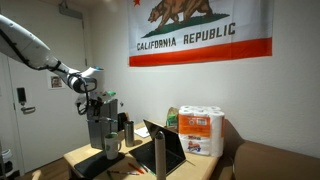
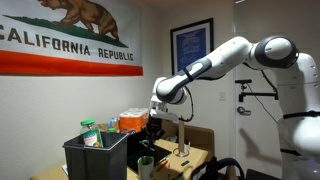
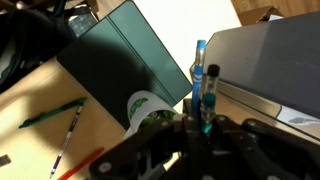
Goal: Put the pen in the mug cup
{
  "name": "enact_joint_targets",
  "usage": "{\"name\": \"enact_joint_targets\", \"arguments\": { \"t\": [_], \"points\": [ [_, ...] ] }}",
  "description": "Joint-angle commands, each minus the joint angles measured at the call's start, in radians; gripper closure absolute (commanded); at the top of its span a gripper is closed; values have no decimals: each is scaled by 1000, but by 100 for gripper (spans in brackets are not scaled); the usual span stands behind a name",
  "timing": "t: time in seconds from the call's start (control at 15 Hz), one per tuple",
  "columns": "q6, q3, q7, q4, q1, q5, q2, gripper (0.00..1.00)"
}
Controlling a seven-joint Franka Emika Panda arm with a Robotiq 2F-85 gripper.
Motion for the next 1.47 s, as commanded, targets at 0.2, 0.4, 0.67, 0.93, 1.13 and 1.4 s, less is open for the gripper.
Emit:
{"name": "enact_joint_targets", "arguments": {
  "t": [0.2, 0.4, 0.67, 0.93, 1.13, 1.4],
  "points": [
    [-162, 5, -112, 49, -72, 212, 19, 93],
    [-196, 12, -150, 45, -77, 303, 23, 94],
    [-202, 10, -172, 24, -74, 394, 31, 94],
    [-192, 4, -176, -3, -78, 449, 43, 93],
    [-189, -1, -185, -28, -88, 489, 46, 93],
    [-179, -12, -217, -68, -101, 543, 47, 94]
  ]
}}
